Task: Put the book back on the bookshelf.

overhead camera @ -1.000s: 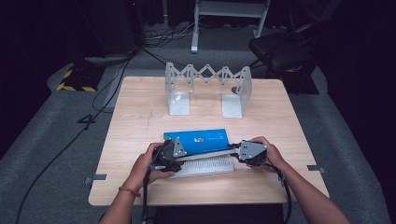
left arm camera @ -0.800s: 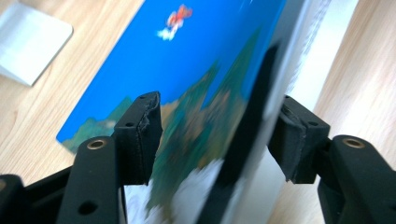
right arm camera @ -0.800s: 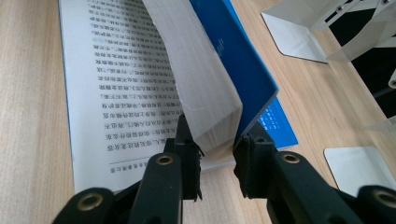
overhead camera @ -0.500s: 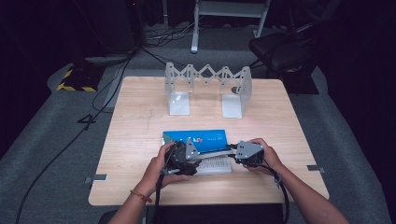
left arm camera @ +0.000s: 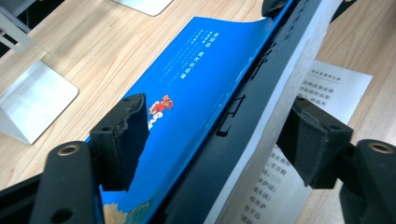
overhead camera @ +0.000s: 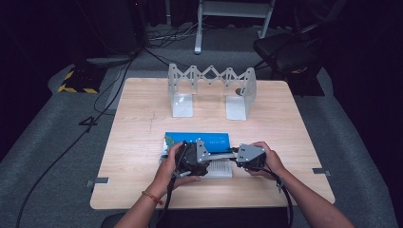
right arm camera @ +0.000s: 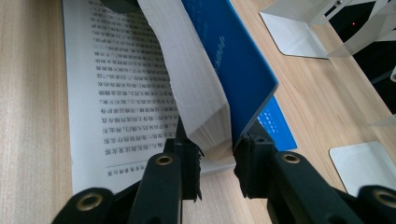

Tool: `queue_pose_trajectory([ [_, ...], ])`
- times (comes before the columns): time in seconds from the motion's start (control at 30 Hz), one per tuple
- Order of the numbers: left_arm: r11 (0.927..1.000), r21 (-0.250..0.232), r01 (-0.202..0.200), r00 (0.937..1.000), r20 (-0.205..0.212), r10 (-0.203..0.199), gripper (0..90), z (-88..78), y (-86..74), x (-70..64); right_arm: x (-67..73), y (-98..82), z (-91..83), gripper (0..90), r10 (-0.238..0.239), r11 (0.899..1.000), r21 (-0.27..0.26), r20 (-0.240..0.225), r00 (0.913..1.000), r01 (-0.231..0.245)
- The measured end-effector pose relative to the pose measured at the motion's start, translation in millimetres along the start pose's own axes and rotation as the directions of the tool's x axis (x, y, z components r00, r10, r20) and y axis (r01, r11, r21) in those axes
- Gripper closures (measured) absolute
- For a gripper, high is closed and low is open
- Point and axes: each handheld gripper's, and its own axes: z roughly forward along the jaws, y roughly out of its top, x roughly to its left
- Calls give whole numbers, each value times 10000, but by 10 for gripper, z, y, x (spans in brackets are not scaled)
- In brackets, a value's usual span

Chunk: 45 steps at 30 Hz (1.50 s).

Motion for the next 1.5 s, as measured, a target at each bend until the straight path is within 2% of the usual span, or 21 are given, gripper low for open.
queue_pose_trajectory([
  [0.1,9988,406,-257,9993,290,245,273,28,3,-21,11,-4,9,726,-105,9999,2,12,9999,105],
  [0.2,9985,476,-284,9986,454,263,324,60,-20,-27,11,-11,11,723,-42,10000,-17,-23,10000,42],
  [0.23,9990,425,-168,9970,765,135,380,47,-21,-8,15,-16,18,722,-94,10000,7,-54,9999,94],
  [0.3,9989,467,-52,9959,899,10,433,33,-27,22,21,-21,22,719,-59,10000,-9,-51,10000,59],
  [0.33,9986,496,-154,9944,1050,101,495,34,-37,23,20,-22,19,716,-30,10000,-33,-48,10000,29],
  [0.4,9979,591,-248,9944,1042,185,546,39,-45,15,13,-22,17,708,75,9999,-124,-29,10000,-76],
  [0.47,9957,786,-496,9955,850,429,574,66,-44,-13,16,-20,21,707,11,9999,-110,-1,10000,-11],
  [0.5,9951,891,-437,9973,630,382,573,90,-30,-47,27,-14,24,707,-30,9999,-99,85,10000,31],
  [0.57,9941,967,-490,9977,513,442,569,104,-19,-72,29,-10,19,706,-19,9999,-108,122,9999,21],
  [0.67,9893,1199,-831,9965,76,827,550,144,6,-152,30,5,15,706,9,10000,-94,198,9998,-7],
  [0.73,9910,1063,-820,9962,-219,847,599,152,2,-165,31,8,16,705,18,10000,-96,223,9997,-15],
  [0.83,9914,764,-1059,9937,-296,1084,679,145,-26,-156,29,17,10,701,46,9999,-106,279,9996,-43],
  [0.9,9932,466,-1062,9938,-267,1075,707,134,-60,-138,19,16,5,678,186,9995,-276,337,9993,-177],
  [0.97,9944,157,-1044,9941,-279,1048,724,122,-89,-120,-8,16,-9,638,569,9967,-589,238,9981,-555],
  [1.03,9957,-235,-898,9952,-408,888,742,87,-105,-83,-60,10,-52,576,1159,9876,-1083,179,9931,-1133],
  [1.07,9963,-527,-672,9973,-345,655,761,60,-116,-26,-104,-10,-88,527,1446,9807,-1350,116,9894,-1418],
  [1.2,9952,-834,-505,9985,-247,486,782,4,-127,34,-259,-182,-149,436,2401,9629,-1334,275,9704,-2345],
  [1.23,9952,-834,-505,9985,-247,486,783,4,-127,34,-259,-182,-149,436,2401,9629,-1334,275,9704,-2345],
  [1.33,9924,-1148,-451,9987,-293,420,784,-36,-128,60,-347,-341,-109,412,2802,9573,-881,465,9588,-2754],
  [1.43,9906,-1329,-325,9992,-276,291,785,-72,-127,91,-416,-496,-22,415,3585,9329,-482,266,9332,-3570],
  [1.5,9890,-1449,-311,9993,-262,276,785,-93,-128,115,-418,-562,52,413,3588,9334,-61,306,9329,-3587],
])
